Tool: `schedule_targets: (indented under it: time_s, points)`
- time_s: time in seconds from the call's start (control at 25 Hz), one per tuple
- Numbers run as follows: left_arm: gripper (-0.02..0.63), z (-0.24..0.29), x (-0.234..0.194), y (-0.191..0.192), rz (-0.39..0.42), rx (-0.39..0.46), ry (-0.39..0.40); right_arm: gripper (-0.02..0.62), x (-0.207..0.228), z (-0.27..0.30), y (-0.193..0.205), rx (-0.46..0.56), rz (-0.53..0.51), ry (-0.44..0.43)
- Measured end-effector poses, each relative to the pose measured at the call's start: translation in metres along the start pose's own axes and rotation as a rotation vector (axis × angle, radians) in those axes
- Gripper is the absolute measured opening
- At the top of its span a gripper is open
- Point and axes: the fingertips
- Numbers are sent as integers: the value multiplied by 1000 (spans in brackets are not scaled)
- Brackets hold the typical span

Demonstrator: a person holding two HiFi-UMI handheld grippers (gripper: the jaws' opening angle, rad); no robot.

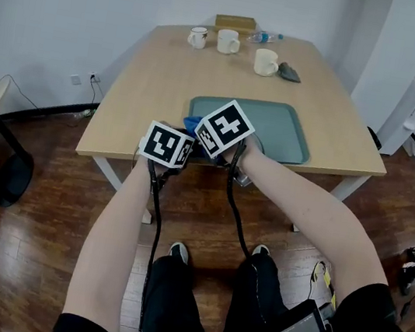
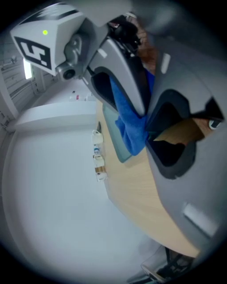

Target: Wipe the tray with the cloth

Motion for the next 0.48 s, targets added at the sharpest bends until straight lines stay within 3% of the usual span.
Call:
schedule_targets:
  time_s: [0.2, 0.48]
  points:
    - [69, 1, 2, -1, 5, 0, -3, 110, 21, -11, 13, -30, -14, 27]
    - [71, 1, -1, 2, 2, -6, -8, 110, 90, -48, 64, -89, -35, 152]
Point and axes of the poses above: the fingertips, and each gripper's own axes: z forward along the fingers, x to its right, y out of its underside, and after that the axes turned 5 degrees about y, right-handed
